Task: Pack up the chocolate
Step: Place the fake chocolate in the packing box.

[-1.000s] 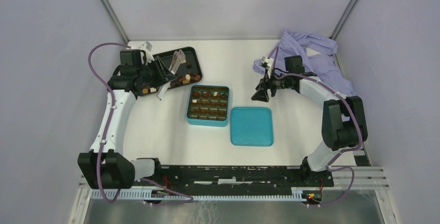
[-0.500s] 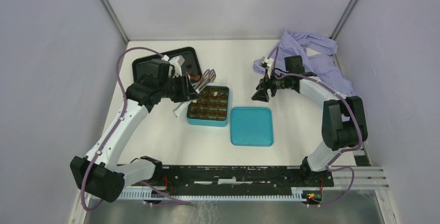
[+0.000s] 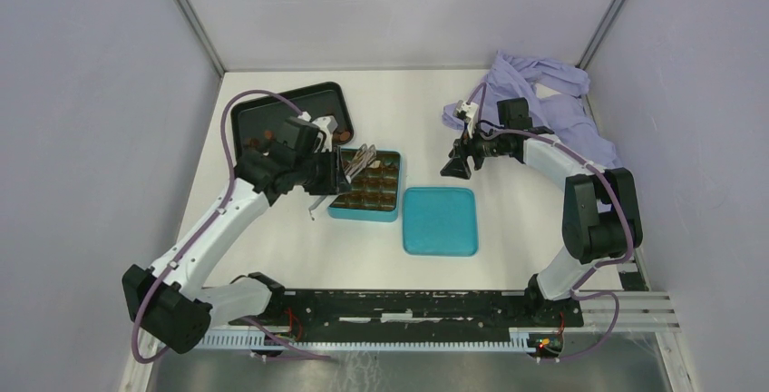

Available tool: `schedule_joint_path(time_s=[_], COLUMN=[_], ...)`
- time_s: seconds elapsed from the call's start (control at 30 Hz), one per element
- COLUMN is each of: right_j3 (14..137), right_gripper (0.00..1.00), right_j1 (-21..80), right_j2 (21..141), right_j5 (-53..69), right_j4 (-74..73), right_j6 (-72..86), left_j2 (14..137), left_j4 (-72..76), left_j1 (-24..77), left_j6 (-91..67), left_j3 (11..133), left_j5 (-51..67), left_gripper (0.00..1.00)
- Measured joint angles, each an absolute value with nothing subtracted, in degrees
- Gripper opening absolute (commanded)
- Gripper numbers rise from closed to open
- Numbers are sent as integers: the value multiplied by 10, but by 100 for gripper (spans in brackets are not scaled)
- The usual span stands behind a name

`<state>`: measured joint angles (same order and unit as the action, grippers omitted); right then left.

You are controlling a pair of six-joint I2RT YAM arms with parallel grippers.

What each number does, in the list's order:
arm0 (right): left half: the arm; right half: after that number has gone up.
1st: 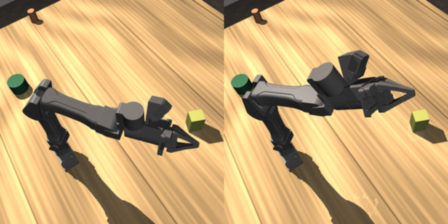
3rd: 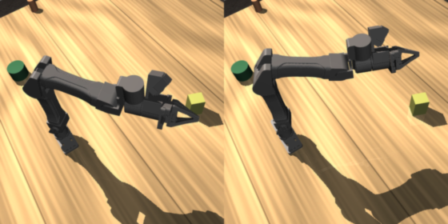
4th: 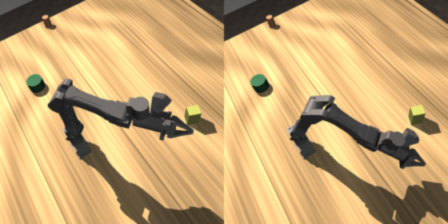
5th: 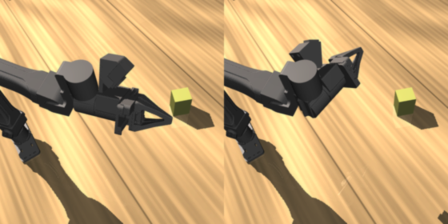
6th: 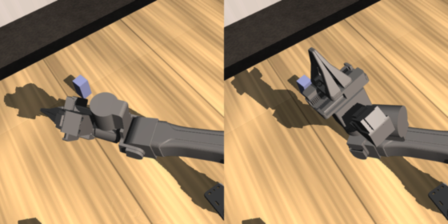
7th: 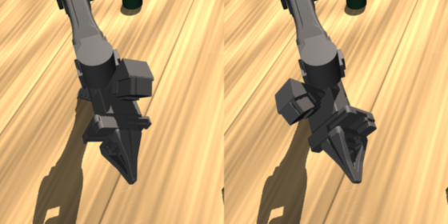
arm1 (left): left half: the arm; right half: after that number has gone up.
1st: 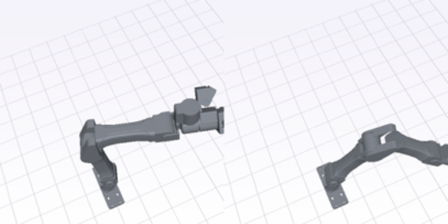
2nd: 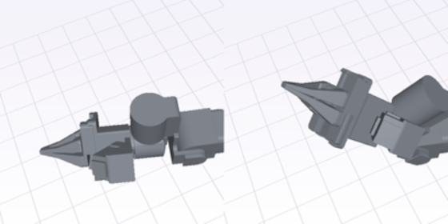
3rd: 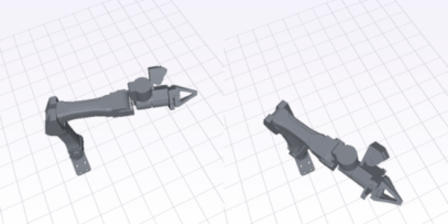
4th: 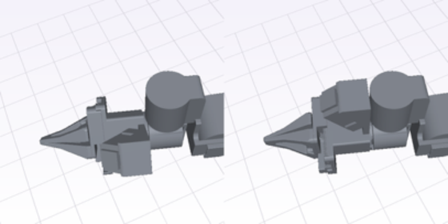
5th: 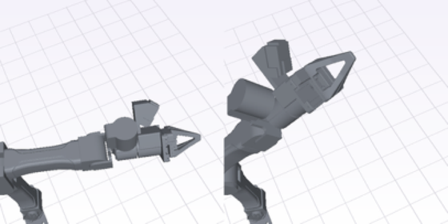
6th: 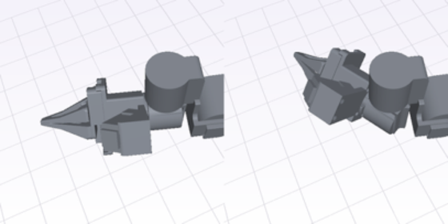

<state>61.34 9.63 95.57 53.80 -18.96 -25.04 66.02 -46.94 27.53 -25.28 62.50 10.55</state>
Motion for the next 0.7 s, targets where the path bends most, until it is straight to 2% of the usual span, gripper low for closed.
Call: schedule_joint_path(time_s=[0.43,0.7], right_j3=[613,613], right_gripper=[78,78], right_j1=[96,96], right_j2=[956,957], right_j5=[537,537], right_j4=[-190,-190], right_j6=[-256,-257], left_j2=[687,698], left_j4=[-479,-479], left_j1=[278,279], left_j6=[-252,-252], left_j3=[606,606], left_j5=[53,36], left_gripper=[5,17])
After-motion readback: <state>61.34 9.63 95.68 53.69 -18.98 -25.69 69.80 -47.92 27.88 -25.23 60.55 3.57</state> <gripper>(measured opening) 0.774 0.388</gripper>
